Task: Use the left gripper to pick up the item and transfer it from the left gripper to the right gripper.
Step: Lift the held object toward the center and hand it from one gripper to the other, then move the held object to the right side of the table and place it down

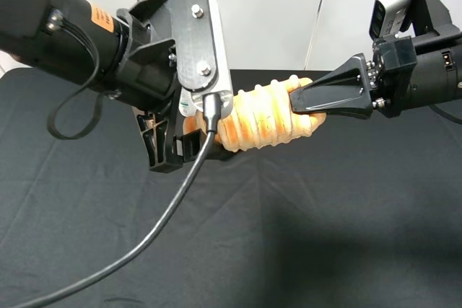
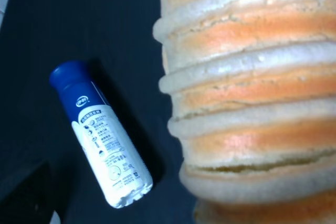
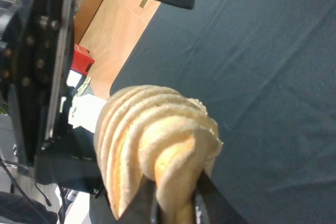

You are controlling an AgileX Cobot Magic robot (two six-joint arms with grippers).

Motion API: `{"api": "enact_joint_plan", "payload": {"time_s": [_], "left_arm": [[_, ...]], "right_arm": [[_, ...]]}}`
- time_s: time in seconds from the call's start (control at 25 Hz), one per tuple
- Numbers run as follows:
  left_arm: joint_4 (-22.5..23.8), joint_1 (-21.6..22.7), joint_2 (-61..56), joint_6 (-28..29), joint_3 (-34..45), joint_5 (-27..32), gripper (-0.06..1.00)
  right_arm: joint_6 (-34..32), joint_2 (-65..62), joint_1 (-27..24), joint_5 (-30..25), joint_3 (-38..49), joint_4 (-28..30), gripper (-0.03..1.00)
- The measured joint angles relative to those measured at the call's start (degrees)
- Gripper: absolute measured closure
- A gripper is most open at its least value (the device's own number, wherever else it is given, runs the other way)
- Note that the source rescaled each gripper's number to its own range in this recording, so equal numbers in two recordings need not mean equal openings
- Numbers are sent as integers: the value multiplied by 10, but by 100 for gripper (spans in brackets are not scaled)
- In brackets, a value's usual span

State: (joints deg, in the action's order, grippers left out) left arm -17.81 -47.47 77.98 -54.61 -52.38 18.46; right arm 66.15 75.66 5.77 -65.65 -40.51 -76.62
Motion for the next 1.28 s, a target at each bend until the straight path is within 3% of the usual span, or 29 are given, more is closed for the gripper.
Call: {"api": "enact_joint_plan", "payload": {"time_s": [0.24,0.44,0.72,0.96,1.28], "left_arm": [[10,1,-44,22,0,14,-5],[53,1,-91,71,0,52,-5],[189,1,-145,239,0,144,-5],[288,1,-184,406,0,273,-5],[303,1,-232,546,0,411,-5]], "right_arm": [[0,0,0,0,0,-3,95],[-1,0,0,3,0,1,96],[-3,0,0,4,0,1,96],[-11,0,0,4,0,1,96],[-15,0,0,4,0,1,96]]}}
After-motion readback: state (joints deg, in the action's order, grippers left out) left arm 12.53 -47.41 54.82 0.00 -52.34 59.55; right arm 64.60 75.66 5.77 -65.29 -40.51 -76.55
